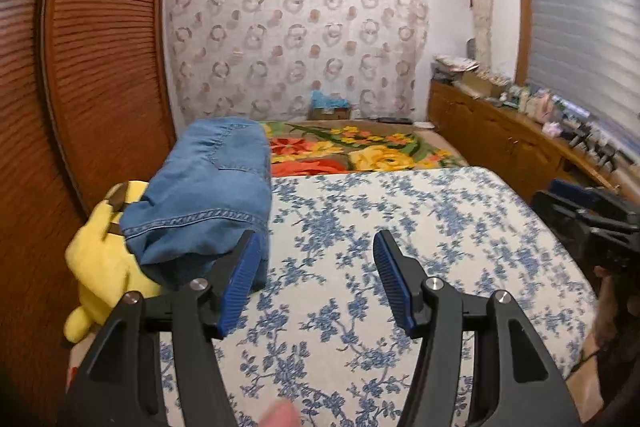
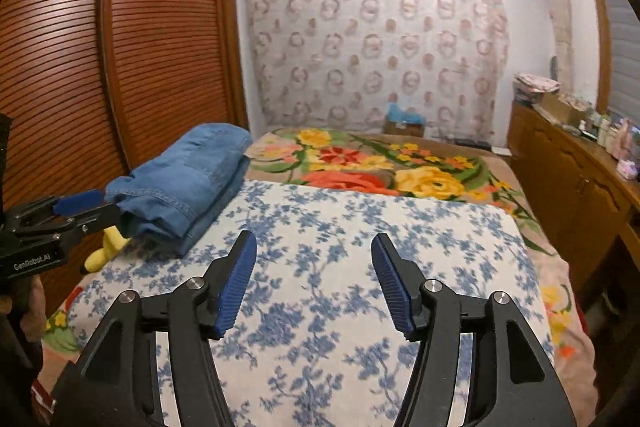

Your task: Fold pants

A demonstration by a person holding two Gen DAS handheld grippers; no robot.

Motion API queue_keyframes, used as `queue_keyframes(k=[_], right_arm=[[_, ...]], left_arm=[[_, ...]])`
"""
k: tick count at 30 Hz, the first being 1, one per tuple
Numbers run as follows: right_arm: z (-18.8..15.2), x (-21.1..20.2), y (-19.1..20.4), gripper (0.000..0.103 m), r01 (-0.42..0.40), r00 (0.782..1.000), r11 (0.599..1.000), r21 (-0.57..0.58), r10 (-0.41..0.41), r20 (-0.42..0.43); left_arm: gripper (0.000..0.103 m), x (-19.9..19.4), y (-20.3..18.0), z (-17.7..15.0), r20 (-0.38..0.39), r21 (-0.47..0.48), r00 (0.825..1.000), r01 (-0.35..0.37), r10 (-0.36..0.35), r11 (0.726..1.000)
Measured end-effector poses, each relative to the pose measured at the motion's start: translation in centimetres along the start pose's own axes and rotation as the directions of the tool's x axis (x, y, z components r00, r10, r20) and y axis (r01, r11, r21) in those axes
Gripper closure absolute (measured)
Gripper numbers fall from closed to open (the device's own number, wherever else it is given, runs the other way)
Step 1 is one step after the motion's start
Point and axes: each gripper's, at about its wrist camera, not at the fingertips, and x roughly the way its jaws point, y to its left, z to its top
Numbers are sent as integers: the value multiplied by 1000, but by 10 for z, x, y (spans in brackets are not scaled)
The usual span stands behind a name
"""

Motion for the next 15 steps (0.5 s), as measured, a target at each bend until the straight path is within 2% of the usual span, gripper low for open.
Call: queue_keyframes(k=[5, 15], right_arm=[[-6, -17, -7, 38, 38, 999, 999, 23, -38, 17], [-6, -58, -15, 33, 82, 993, 995, 48, -85, 76]], left_arm=[[45, -9, -7, -3, 13, -12, 999, 34, -34, 999], [45, -36, -32, 6, 54, 9, 997, 53, -54, 999]])
